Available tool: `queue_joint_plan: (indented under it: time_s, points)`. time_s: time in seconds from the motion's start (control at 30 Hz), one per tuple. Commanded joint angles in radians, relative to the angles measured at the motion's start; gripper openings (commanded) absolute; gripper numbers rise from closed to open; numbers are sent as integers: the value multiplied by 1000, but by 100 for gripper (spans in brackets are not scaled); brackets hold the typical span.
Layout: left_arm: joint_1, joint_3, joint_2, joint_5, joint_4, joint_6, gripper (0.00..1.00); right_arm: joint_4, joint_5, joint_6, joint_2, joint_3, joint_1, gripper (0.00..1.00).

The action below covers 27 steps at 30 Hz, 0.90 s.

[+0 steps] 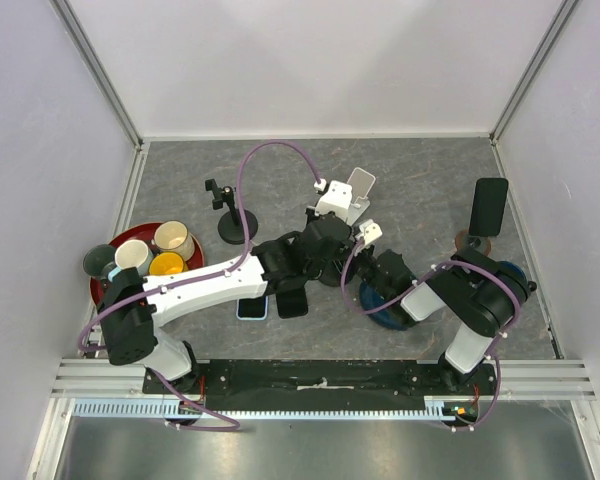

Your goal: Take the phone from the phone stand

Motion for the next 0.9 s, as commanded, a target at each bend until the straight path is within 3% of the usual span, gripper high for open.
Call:
queue_joint_plan:
  time_s: [0.0, 0.23, 0.43, 0.63, 0.87]
  points:
    - [-23, -1, -41, 107, -114, -118, 2, 77, 101, 142, 1, 43, -31, 0]
    - [-10, -24, -81, 71, -169, -75, 2, 35, 92, 91, 2, 46, -31, 0]
    - [73, -47, -137, 138, -158, -5, 2, 4, 136, 82, 24, 54, -32, 0]
    - [31, -96, -113, 278, -172, -130, 2, -32, 187, 105, 30, 65, -32, 0]
    - [7, -117, -154, 261, -247, -148, 2, -42, 181, 113, 30, 68, -40, 0]
